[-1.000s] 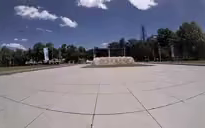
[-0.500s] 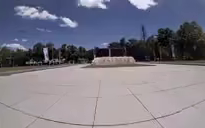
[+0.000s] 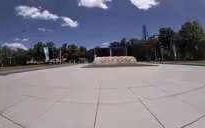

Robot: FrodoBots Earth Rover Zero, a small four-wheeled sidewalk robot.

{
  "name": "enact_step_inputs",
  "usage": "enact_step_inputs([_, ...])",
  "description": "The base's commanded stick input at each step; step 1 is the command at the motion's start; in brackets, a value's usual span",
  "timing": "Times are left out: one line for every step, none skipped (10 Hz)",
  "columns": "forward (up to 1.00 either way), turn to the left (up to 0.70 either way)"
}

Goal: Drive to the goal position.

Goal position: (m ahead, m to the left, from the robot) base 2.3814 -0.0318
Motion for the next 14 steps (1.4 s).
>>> enact_step_inputs([0.5,0.0])
enact_step_inputs([0.5,0.0])
enact_step_inputs([0.5,-0.08])
enact_step_inputs([0.5,-0.5])
enact_step_inputs([0.5,-0.5])
enact_step_inputs([0.5,-0.5])
enact_step_inputs([0.5,-0.15])
enact_step_inputs([0.5,0.0])
enact_step_inputs([0.5,0.0])
enact_step_inputs([0.5,0.0])
enact_step_inputs([0.5,0.0])
enact_step_inputs([0.5,0.0])
enact_step_inputs([0.5,0.0])
enact_step_inputs([0.5,0.0])
